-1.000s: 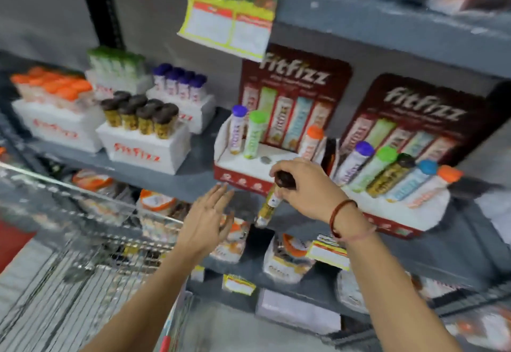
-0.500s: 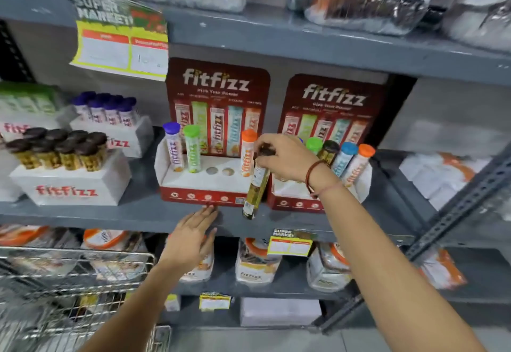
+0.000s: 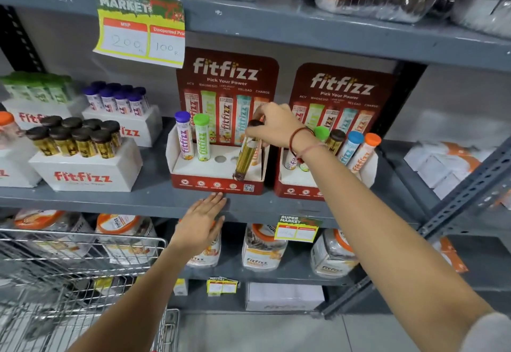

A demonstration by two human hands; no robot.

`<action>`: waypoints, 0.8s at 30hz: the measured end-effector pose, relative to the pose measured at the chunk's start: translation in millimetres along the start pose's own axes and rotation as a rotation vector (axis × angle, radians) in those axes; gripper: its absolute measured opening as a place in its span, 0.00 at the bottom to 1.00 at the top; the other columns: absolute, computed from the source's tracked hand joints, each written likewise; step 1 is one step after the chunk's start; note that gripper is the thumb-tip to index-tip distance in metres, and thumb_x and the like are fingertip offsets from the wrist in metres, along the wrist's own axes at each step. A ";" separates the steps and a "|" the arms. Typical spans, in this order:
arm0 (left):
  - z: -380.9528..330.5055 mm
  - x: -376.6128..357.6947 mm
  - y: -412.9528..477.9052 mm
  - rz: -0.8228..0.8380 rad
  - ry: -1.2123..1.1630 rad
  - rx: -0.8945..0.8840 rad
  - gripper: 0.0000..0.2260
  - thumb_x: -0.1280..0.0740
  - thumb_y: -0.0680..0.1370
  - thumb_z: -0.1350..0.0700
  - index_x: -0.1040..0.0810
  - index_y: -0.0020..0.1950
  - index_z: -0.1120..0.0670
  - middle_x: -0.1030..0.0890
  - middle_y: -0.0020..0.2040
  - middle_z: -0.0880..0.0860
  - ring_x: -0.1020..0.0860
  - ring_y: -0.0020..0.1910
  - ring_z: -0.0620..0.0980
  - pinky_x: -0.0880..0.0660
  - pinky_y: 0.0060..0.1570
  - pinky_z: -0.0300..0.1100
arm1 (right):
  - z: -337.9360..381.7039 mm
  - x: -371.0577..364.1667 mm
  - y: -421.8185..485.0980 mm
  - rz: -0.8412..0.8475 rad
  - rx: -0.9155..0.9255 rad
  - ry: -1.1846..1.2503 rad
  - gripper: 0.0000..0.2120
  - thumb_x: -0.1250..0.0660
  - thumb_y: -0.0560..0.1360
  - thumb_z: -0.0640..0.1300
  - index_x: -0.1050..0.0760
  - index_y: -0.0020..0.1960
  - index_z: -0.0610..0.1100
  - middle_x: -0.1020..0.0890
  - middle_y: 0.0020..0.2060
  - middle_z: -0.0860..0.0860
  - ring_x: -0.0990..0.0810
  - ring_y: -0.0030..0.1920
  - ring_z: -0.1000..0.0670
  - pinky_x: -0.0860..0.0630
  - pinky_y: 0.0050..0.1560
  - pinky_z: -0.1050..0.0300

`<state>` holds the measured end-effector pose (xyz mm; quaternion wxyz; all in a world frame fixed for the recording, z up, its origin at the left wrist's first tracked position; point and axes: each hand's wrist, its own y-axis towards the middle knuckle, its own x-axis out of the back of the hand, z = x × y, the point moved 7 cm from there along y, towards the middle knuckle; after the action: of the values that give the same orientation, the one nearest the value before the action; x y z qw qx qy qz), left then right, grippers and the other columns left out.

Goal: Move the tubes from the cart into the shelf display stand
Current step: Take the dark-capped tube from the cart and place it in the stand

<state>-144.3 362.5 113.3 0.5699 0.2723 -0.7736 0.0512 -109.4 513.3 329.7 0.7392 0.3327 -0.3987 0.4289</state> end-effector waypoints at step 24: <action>23.0 5.6 -6.1 -0.043 0.015 -0.019 0.20 0.43 0.80 0.52 0.38 0.72 0.55 0.36 0.73 0.54 0.40 0.73 0.50 0.48 0.72 0.47 | 1.8 -12.6 35.9 0.135 -0.075 0.134 0.14 0.31 0.70 0.39 0.21 0.56 0.41 0.21 0.56 0.43 0.21 0.53 0.46 0.18 0.49 0.55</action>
<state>-162.1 346.5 109.1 0.5794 0.2832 -0.7635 0.0336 -146.2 521.9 324.9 0.7455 0.2477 -0.3858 0.4838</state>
